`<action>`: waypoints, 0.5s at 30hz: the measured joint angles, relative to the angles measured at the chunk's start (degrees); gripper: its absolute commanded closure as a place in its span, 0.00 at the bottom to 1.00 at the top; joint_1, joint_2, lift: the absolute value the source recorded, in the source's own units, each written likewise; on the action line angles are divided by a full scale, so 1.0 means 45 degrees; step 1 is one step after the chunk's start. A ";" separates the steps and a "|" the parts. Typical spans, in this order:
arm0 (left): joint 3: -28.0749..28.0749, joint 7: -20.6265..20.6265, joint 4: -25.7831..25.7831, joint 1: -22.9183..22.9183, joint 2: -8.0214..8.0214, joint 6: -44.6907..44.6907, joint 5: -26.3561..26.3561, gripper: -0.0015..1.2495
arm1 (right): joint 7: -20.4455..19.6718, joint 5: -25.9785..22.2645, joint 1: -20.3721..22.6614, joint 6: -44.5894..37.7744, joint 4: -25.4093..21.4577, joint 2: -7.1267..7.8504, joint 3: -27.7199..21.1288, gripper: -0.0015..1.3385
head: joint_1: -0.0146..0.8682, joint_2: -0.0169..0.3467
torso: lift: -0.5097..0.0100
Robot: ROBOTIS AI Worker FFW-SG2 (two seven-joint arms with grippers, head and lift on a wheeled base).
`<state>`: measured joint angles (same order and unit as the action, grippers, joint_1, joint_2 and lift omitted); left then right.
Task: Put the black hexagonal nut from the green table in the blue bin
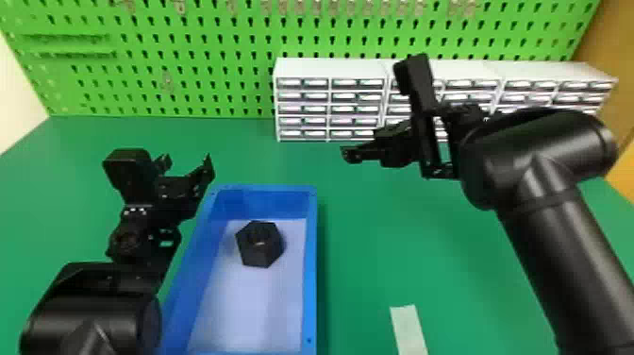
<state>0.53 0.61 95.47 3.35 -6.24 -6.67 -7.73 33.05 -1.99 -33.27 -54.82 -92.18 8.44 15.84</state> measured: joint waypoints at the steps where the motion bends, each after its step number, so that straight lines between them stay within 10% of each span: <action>1: -0.0001 0.0000 0.0000 0.0000 0.0000 0.0000 0.0000 0.39 | 0.0000 0.0024 0.0066 0.0091 -0.0003 -0.0007 -0.0131 0.27 | 0.79 0.19 | 0.80; 15: -0.0003 0.0000 0.0002 -0.0002 0.0000 0.0002 -0.0018 0.39 | -0.0055 0.0440 0.1175 0.1923 -0.0004 -0.0342 -0.2012 0.27 | 0.79 0.19 | 0.80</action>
<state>0.52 0.61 95.48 3.34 -6.24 -6.66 -7.81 32.80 0.00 -27.98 -46.16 -92.20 6.90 6.78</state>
